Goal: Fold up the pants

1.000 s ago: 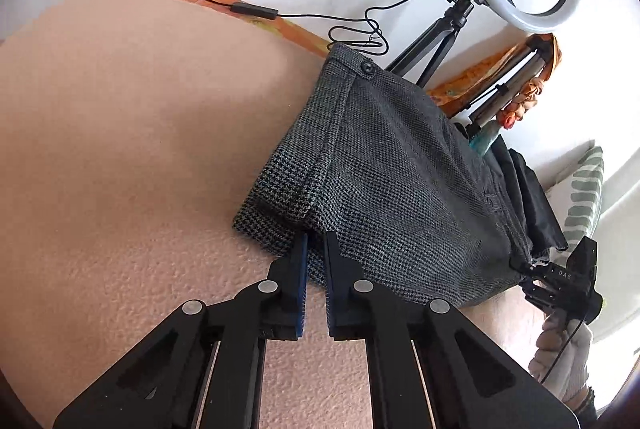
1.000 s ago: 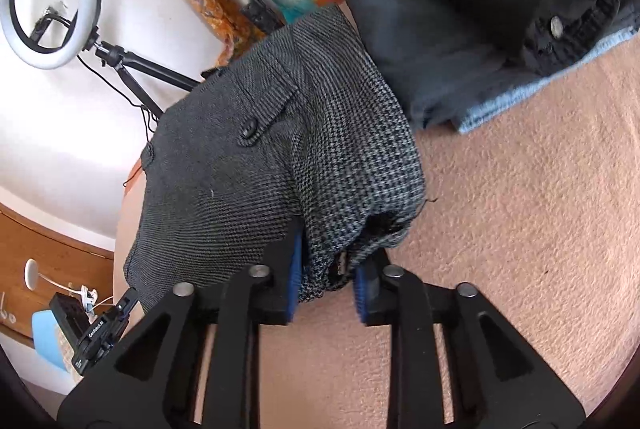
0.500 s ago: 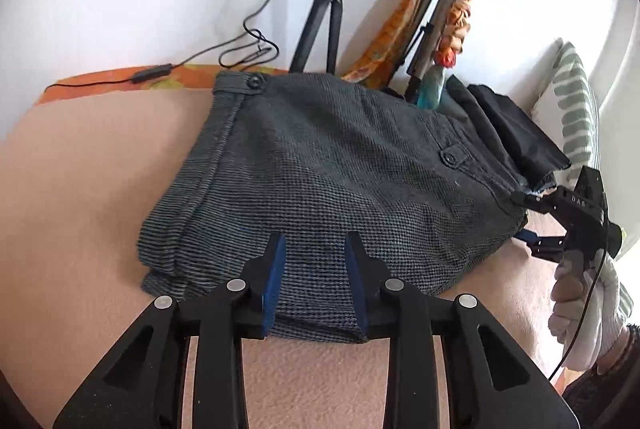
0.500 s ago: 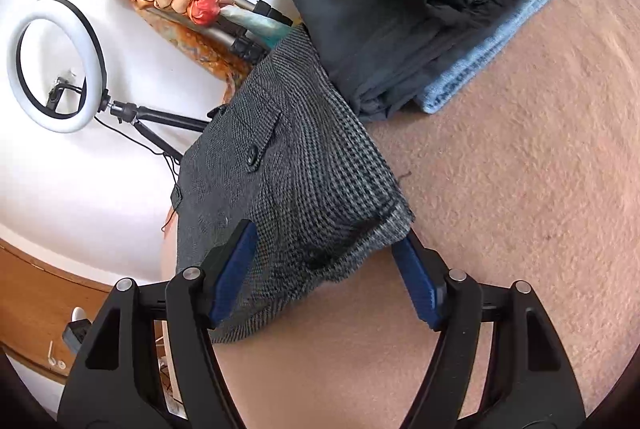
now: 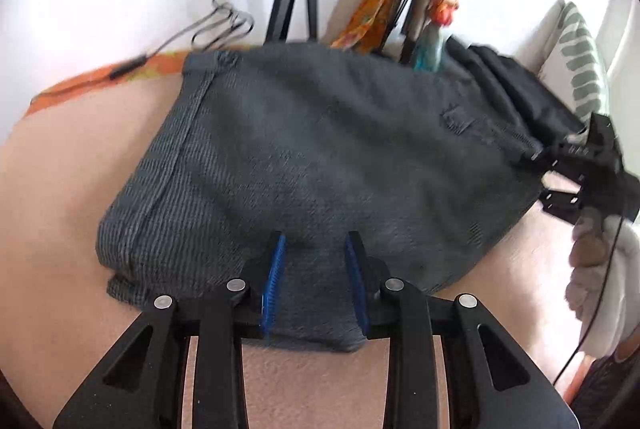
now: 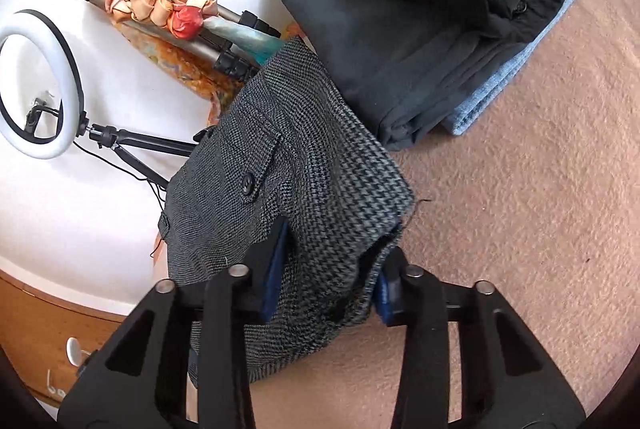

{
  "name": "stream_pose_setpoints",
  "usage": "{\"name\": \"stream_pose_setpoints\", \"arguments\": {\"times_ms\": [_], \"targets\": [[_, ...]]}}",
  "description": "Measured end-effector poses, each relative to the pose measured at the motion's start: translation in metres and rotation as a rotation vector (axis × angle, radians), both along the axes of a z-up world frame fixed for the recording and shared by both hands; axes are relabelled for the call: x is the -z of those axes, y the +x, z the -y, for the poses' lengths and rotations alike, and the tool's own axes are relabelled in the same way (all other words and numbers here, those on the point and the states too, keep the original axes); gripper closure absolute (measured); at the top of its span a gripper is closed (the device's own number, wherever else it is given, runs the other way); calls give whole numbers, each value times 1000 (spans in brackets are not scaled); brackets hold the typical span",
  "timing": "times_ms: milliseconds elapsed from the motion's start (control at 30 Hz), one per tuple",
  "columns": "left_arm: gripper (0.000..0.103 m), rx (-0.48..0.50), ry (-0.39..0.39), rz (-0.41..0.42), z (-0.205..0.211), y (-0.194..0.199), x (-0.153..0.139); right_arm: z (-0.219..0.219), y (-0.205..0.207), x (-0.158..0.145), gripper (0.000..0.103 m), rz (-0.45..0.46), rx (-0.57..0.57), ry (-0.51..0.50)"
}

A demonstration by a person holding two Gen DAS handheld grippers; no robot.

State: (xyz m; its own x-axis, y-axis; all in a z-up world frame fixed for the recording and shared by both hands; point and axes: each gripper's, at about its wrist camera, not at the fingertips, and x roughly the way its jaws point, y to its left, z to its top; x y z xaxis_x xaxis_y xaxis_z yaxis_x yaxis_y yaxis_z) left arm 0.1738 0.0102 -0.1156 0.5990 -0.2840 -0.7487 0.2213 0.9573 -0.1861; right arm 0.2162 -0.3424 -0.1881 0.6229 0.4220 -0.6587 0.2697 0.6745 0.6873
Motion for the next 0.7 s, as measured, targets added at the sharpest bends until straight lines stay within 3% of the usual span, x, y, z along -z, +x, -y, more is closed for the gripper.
{"name": "stream_pose_setpoints", "arguments": {"times_ms": [100, 200, 300, 567, 700], "targets": [[75, 45, -8, 48, 19, 6, -19, 0, -4, -9, 75, 26, -9, -24], [75, 42, -25, 45, 46, 33, -22, -5, -8, -21, 77, 63, -34, -68], [75, 24, -9, 34, 67, 57, -13, -9, -9, -28, 78, 80, -51, -102], [74, 27, 97, -41, 106, 94, 31, -6, -4, -35, 80, 100, -63, -78], [72, 42, 103, 31, 105, 84, 37, -8, -3, -38, 80, 108, -82, -87]]}}
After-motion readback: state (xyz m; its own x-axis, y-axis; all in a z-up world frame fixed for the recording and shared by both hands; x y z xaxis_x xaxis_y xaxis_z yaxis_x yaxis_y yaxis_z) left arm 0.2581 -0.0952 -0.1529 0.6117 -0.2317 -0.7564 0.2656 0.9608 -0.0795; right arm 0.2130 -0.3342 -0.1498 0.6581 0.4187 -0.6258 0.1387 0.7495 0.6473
